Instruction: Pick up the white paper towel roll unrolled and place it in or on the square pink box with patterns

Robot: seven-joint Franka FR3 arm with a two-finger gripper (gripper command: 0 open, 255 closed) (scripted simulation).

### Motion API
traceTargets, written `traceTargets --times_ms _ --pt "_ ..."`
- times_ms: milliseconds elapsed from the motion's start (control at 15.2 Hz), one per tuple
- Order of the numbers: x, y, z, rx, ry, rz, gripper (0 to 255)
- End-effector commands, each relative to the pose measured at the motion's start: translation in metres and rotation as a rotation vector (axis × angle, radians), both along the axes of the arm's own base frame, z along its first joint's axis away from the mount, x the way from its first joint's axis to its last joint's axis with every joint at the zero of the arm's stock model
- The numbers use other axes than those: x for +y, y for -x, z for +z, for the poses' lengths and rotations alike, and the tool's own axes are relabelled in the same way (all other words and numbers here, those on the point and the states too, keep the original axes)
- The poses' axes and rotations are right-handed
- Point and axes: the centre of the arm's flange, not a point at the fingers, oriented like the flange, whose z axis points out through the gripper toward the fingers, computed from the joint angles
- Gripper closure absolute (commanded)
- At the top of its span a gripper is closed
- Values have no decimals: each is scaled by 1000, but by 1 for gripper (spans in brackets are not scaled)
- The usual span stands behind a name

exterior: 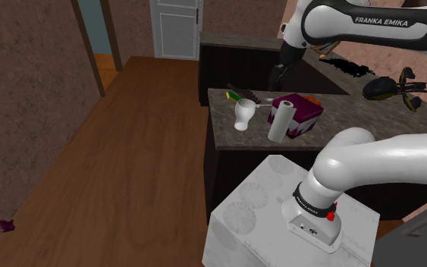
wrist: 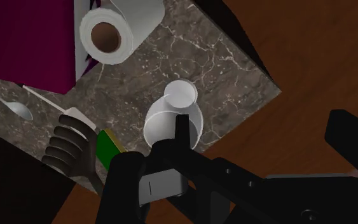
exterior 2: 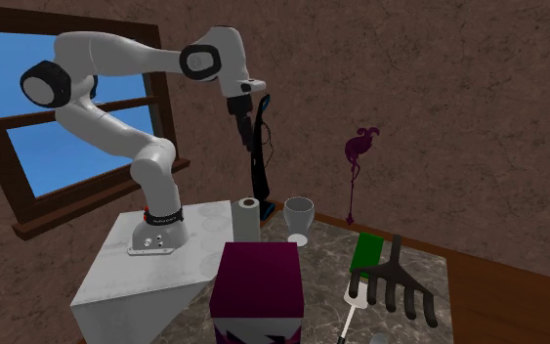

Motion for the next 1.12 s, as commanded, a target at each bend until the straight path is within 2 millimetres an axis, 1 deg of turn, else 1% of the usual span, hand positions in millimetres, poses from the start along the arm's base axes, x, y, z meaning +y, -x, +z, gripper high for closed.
traceTargets --times_ms 0,726,792,1056 --pt "-22 6 -15 6 -3 7 0" --pt "-140 42 -93 40 -24 34 0" --pt "-144 43 -96 41 -25 35 0" --pt "-146 41 -117 41 -25 35 0"
